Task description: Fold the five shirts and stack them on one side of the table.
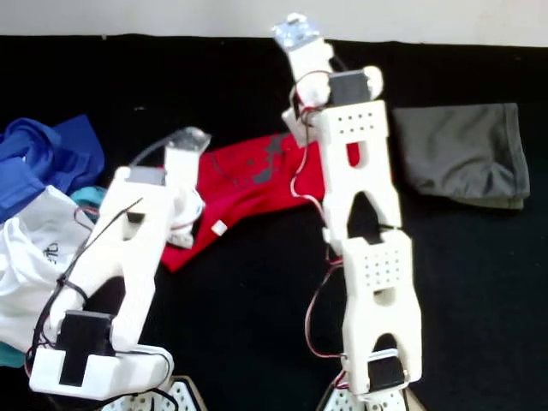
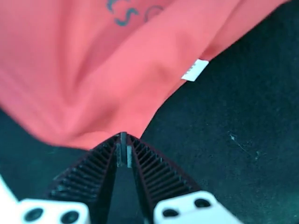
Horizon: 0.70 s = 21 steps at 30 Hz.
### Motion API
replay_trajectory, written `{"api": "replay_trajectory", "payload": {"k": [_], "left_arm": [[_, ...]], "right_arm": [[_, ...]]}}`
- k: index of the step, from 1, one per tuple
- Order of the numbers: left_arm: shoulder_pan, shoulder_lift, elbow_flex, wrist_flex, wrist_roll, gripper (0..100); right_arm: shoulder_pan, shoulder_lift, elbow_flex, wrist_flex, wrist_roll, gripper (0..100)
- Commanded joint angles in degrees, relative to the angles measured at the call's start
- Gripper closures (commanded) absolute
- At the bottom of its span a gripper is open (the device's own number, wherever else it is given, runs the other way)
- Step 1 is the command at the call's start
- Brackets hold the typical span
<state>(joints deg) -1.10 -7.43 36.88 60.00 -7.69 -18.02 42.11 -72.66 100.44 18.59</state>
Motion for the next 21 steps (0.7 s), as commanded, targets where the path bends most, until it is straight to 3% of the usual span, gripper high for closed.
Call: {"api": "replay_trajectory", "payload": {"k": [1,8,15,21], "left_arm": [[0.04,-2.33,5.76,-5.19,-2.55,99],[-0.31,-2.95,10.86,-3.25,-8.62,99],[-0.57,-5.93,7.52,-2.73,-8.26,99],[-9.36,-16.48,6.11,-2.73,-8.18,99]], "right_arm": [[0.22,-14.29,7.25,0.84,-1.93,86.8],[4.44,-37.58,31.60,0.48,-2.20,86.8],[11.82,-48.75,52.09,-3.74,-2.02,86.8],[16.92,-60.18,66.24,-7.43,-1.93,86.8]]}}
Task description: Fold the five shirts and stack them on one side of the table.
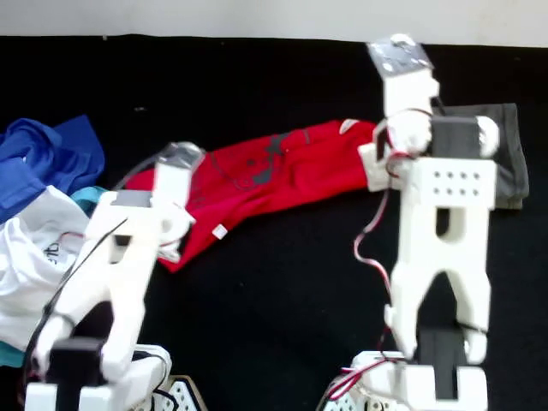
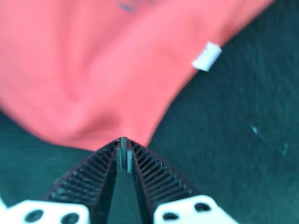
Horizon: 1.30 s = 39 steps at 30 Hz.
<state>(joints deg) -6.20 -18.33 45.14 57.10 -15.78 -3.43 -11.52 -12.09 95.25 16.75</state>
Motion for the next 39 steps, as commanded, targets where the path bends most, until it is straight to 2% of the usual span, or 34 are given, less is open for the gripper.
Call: {"api": "replay_trajectory", "payload": {"k": [1,5,9,12,16,18,25,28,32,39], "left_arm": [[-6.02,-7.52,-2.15,0.26,-0.09,99],[-10.33,-11.30,-1.45,1.93,-0.09,99],[-10.59,-7.08,0.13,-0.09,0.44,99],[-10.68,-2.24,-3.21,-0.62,8.26,95],[-10.68,4.79,-9.45,1.05,18.73,80],[-10.59,8.92,-12.18,1.67,20.84,77],[-11.21,24.31,-22.81,1.41,20.92,81],[-13.49,28.53,-26.86,1.85,20.84,81],[-14.64,29.58,-29.41,4.04,20.75,81],[-10.95,26.59,-29.58,7.65,20.75,81]], "right_arm": [[2.59,-8.31,8.92,-3.47,-0.09,86.8],[3.21,-14.29,22.02,-10.33,-0.09,86.8],[3.12,-18.86,31.25,-15.60,-0.09,86.8],[3.03,-21.32,35.30,-17.10,-0.09,86.8],[3.03,-23.08,38.90,-17.19,-0.09,86.8],[3.12,-23.69,40.40,-17.19,-0.09,86.8],[3.30,-27.12,45.14,-17.19,2.55,86.8],[3.30,-29.49,47.16,-17.10,3.96,86.8],[3.30,-32.31,49.80,-17.19,4.92,86.8],[3.30,-32.84,52.18,-19.30,4.84,86.8]]}}
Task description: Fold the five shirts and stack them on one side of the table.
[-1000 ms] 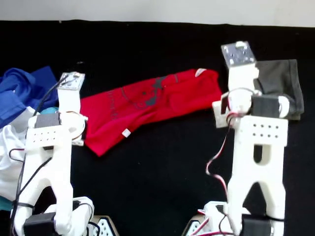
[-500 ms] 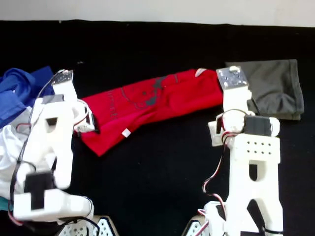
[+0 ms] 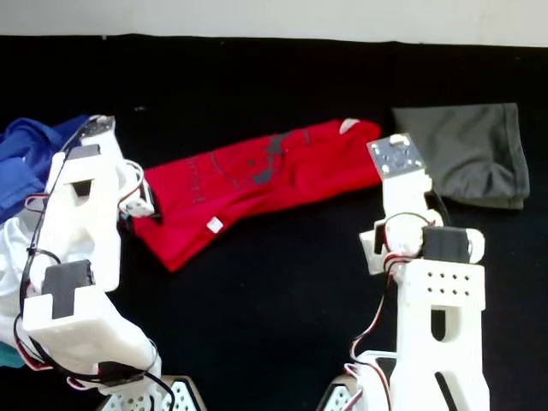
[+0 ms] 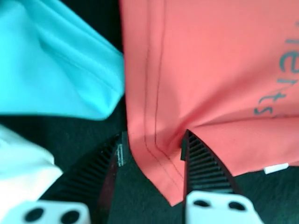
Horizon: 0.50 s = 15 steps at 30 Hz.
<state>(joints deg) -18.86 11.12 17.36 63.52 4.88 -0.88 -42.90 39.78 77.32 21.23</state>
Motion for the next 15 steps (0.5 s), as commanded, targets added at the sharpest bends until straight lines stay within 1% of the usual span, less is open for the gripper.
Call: {"api": "replay_trajectory", "payload": {"k": [1,6,9,15], "left_arm": [[1.71,-3.03,-1.71,0.97,0.09,81],[-0.57,-0.04,-1.89,-2.02,-0.09,81],[-1.80,3.03,-1.89,-4.31,-2.02,81],[-0.66,7.43,-1.89,-4.22,-2.11,81]], "right_arm": [[0.75,-1.45,0.40,-1.36,0.35,86.8],[0.75,-1.80,0.48,-0.84,0.35,86.8],[0.75,-1.80,0.48,-0.84,0.44,86.8],[0.75,-1.80,0.48,-0.84,0.35,86.8]]}}
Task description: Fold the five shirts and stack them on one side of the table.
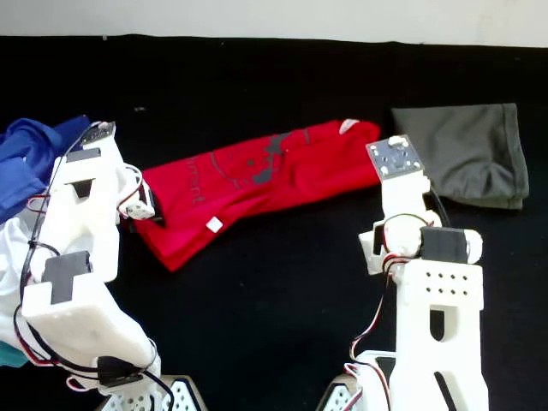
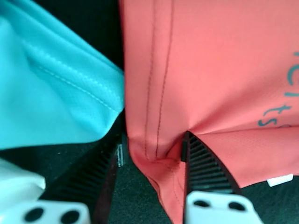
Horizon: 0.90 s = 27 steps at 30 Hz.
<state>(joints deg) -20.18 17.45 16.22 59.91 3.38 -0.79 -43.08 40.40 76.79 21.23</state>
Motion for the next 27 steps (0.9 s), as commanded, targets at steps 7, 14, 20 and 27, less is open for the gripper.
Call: {"api": "replay_trajectory", "payload": {"k": [7,14,20,27], "left_arm": [[8.13,1.71,-1.80,1.58,-0.62,90],[11.21,1.27,-3.21,3.52,-0.53,99],[8.04,1.10,-12.00,16.00,-0.79,99],[-1.98,1.10,-23.69,27.96,-4.84,99]], "right_arm": [[1.01,-1.71,-0.57,1.63,0.26,86.8],[6.73,-6.02,2.07,2.24,0.53,86.8],[7.25,-11.91,14.20,-5.85,0.53,86.8],[7.43,-12.53,25.19,-15.69,0.26,86.8]]}}
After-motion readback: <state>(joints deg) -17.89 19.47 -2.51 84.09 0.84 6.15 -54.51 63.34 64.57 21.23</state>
